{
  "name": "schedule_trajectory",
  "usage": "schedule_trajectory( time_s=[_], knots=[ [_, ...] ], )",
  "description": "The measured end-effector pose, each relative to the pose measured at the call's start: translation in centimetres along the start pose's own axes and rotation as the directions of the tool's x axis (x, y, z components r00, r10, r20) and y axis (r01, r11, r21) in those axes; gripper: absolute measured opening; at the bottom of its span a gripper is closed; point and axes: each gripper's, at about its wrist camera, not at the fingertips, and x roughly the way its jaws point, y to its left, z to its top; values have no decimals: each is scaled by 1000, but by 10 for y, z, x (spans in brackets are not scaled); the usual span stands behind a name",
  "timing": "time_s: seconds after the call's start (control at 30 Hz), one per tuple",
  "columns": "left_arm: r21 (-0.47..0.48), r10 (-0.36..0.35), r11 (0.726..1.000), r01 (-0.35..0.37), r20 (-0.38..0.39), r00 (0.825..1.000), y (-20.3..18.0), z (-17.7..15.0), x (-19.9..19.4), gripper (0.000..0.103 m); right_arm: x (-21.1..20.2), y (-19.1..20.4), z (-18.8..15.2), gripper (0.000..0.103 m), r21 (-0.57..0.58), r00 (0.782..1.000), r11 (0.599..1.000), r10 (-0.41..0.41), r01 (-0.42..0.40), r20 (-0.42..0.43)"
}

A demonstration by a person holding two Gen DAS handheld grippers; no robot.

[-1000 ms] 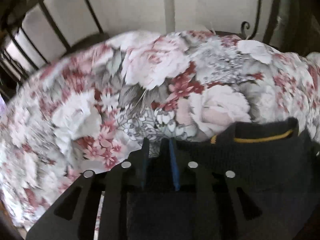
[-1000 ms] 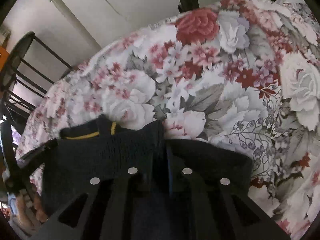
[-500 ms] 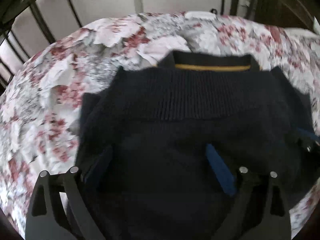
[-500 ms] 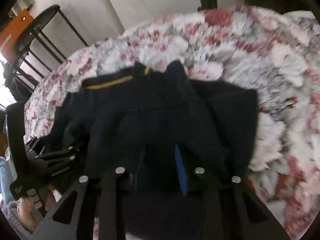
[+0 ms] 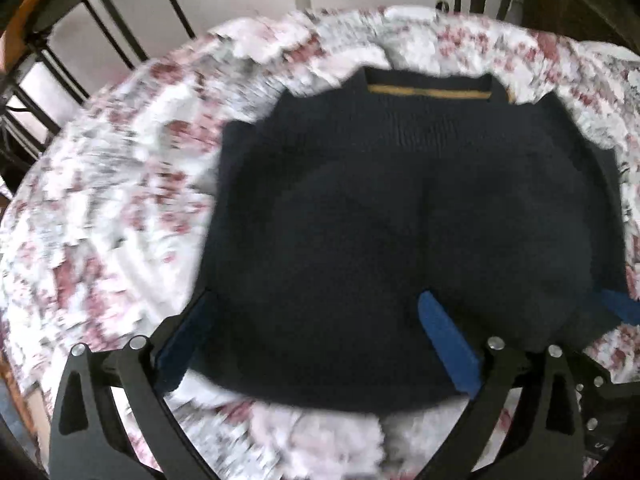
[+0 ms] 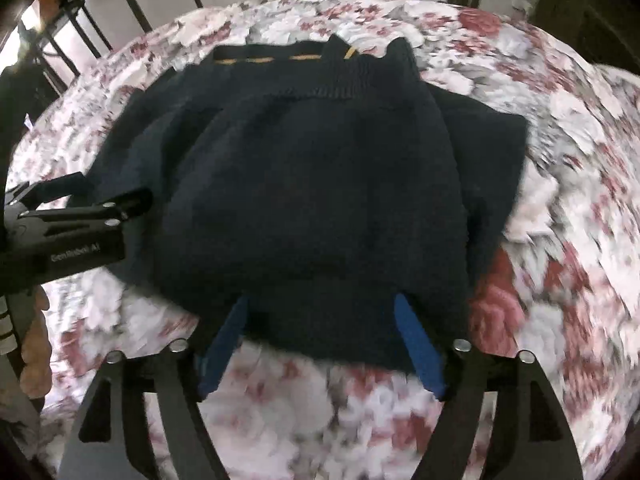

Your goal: Fold small clothes

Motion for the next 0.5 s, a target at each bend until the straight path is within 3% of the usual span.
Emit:
schedule_trajectory(
  time_s=[0.03, 0.23, 0.33, 0.5],
  knots=[
    [-11, -1, 1000, 1, 11, 1000, 3, -2, -9, 99, -6, 0, -7, 89, 27, 1000, 1000, 6, -6, -6],
    [-85, -26, 996, 36, 115, 993, 21, -9, -84, 99, -61, -26, -31, 89, 268, 998, 962, 57, -52, -9],
    [-102, -45, 993, 63, 171, 984, 17, -12, -125, 99, -102, -39, -31, 90, 366, 995, 926, 67, -92, 80],
    [-132, -71, 986, 98, 201, 977, 10, -5, -141, 99, -152, -57, -25, 95, 498, 972, 850, 63, -171, 225]
  ],
)
